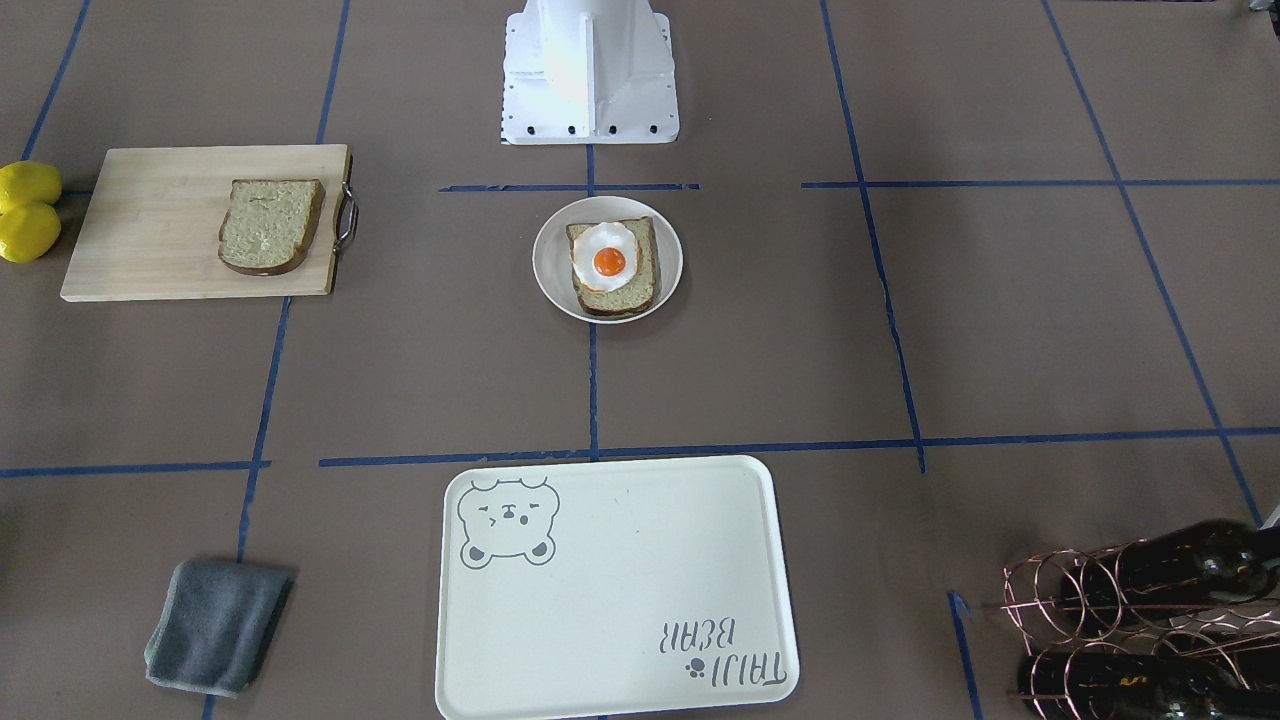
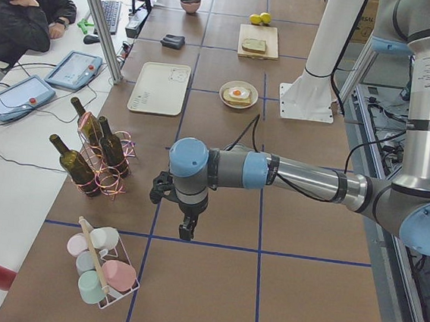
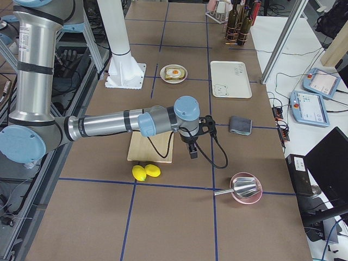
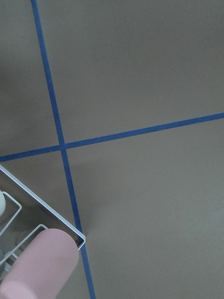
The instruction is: Make sandwich and place on tray
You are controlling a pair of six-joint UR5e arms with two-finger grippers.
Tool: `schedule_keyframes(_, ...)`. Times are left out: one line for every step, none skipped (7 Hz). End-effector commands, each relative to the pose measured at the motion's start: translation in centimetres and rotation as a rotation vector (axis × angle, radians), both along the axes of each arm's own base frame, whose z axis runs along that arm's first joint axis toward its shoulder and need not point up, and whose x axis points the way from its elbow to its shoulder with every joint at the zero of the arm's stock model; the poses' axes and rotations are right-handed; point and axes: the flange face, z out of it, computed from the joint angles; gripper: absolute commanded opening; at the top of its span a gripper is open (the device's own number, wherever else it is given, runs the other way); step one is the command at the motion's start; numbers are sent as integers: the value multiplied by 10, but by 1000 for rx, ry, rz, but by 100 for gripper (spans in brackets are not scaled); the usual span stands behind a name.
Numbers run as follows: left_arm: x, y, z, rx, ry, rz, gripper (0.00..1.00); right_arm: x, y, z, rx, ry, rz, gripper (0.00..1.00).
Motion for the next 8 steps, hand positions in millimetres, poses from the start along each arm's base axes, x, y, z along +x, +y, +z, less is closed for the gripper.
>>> schedule_keyframes(-6,17,-3,5,-1,-12,100,-41,8,-12,-91,-59,75,100)
schedule_keyframes(-6,17,-4,6,-1,-12,100,-63,27,-6,-110,-88,103,100)
schedule_keyframes(-6,16,-4,8,-1,-12,100,-81,40,-12,-127,-143,130,100)
schedule_keyframes(-6,16,-7,12,-1,-12,100,-107,55,-18,-159,-190,139,99)
schedule_keyframes(-6,16,-11,20,-2,-13,100,-131,74,-18,-159,-211,143,97)
schedule_keyframes(-6,16,-12,23,-2,-12,100,-151,91,-15,-167,-213,143,94)
schedule_keyframes(-6,17,-12,22,-2,-12,100,-171,107,-12,-155,-194,121,87)
schedule_keyframes(-6,16,-12,23,-2,-12,100,-187,120,-15,-144,-178,97,81)
